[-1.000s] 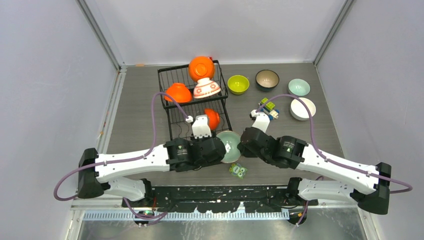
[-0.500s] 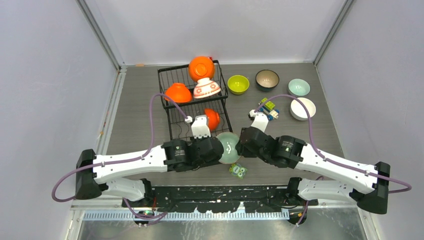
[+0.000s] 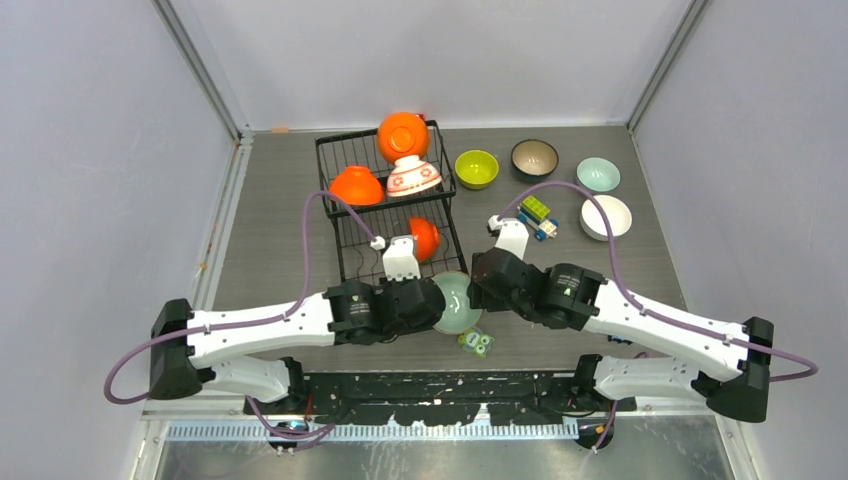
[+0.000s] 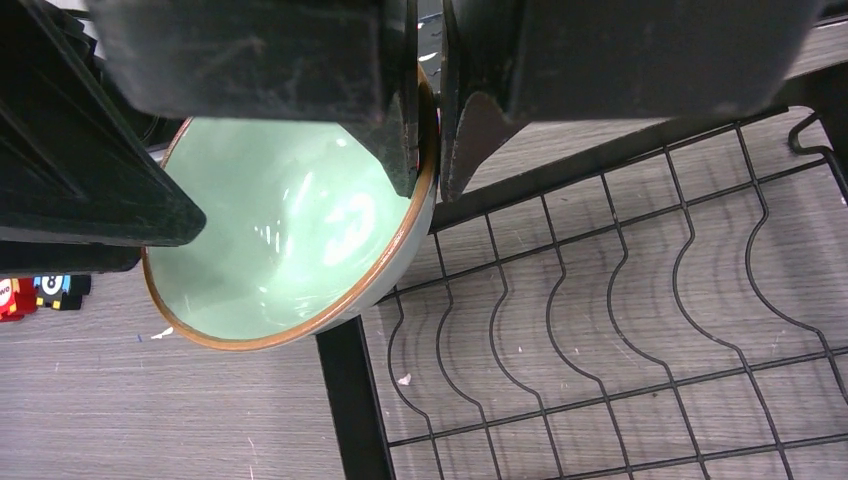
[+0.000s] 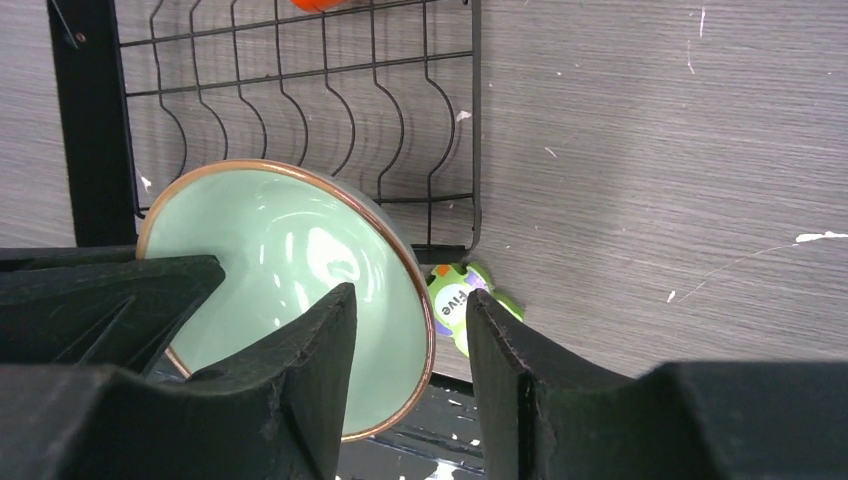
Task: Unload the bowls from the dish rack
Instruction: Place the bowl with the bowl.
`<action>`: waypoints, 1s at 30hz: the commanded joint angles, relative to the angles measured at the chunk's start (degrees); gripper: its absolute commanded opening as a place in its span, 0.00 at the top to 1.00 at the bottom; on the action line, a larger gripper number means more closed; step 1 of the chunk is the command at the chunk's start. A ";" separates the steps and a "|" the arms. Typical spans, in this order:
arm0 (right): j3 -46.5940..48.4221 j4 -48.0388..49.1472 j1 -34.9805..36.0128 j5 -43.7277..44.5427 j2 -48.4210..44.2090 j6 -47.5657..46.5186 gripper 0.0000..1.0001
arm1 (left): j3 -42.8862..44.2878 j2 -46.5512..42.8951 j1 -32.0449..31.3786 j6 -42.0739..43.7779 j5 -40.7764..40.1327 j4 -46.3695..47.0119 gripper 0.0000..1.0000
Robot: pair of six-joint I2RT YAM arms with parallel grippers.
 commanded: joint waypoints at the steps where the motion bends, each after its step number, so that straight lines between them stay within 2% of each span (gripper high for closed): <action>1: 1.45 0.56 0.05 -0.38 1.66 -1.22 0.53 | -0.09 -3.18 -0.12 -1.32 -1.10 4.91 1.00; 14: -0.35 1.70 -0.29 -1.50 3.07 -1.13 0.70 | -1.24 -4.80 -0.08 -2.27 -0.49 6.00 1.00; 16: -0.59 1.72 -0.41 -1.42 3.04 -1.13 0.76 | -1.33 -4.97 -0.08 -2.42 -0.32 6.10 1.00; 19: -0.64 1.68 -0.40 -0.99 2.41 -1.13 0.96 | -1.37 -5.01 -0.08 -2.87 -0.09 5.83 1.00; 21: -0.18 1.25 -0.47 -0.60 1.78 -0.92 0.99 | -1.28 -5.01 -0.09 -3.48 -0.13 5.10 0.98; 22: 0.29 0.64 -0.41 -0.36 1.60 -0.89 0.99 | -1.28 -5.08 -0.09 -3.63 -0.20 4.77 0.89; 25: 2.39 -1.77 -0.44 0.42 0.69 -1.08 0.99 | -1.29 -5.78 -0.11 -3.61 -0.55 3.69 0.48; 27: 4.33 -4.37 -0.40 1.51 -0.01 -1.62 0.99 | -1.03 -6.42 -0.10 -3.08 -1.19 2.06 0.27; 28: 5.64 -6.50 -0.42 2.54 -0.26 -2.11 0.99 | -0.81 -6.75 -0.13 -2.29 -1.45 1.41 0.09; 29: 6.98 -8.43 -0.40 3.77 -0.46 -2.73 0.99 | -0.50 -7.11 -0.08 -1.14 -1.67 0.64 0.02; 30: 8.45 -10.31 -0.63 5.20 -0.57 -3.32 0.99 | -0.09 -7.45 -0.08 0.25 -1.85 -0.21 0.01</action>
